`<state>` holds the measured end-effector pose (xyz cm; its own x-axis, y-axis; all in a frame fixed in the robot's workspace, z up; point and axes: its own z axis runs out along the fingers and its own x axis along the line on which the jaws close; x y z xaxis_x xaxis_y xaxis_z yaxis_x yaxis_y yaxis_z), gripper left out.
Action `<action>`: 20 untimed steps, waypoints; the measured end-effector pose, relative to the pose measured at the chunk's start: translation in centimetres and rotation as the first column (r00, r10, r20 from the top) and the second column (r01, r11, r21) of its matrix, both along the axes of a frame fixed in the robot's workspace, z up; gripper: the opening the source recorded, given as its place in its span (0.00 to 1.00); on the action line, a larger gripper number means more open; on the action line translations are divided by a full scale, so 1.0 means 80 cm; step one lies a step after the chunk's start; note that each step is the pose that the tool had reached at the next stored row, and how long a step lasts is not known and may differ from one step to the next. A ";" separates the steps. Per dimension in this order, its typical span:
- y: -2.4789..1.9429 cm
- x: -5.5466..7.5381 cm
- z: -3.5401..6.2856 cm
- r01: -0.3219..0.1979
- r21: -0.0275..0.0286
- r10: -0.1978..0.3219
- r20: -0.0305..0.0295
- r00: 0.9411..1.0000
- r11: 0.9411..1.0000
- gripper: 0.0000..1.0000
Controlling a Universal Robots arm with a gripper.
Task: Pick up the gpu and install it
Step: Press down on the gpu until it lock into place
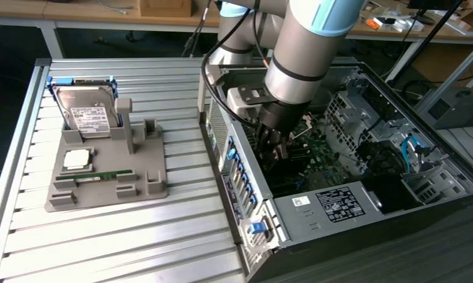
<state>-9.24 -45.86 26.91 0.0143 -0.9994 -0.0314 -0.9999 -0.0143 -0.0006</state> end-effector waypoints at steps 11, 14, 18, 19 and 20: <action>0.0006 0.004 0.009 -0.001 0.004 0.001 0.002 1.000 1.000 0.10; 0.0005 0.005 0.015 -0.001 0.003 0.001 0.001 1.000 1.000 0.10; 0.0005 0.017 0.016 -0.001 0.006 0.001 -0.001 1.000 1.000 0.10; 0.0004 0.022 0.016 -0.001 0.008 0.001 -0.002 1.000 1.000 0.10; 0.0004 0.029 0.017 -0.001 0.011 0.001 -0.005 1.000 1.000 0.10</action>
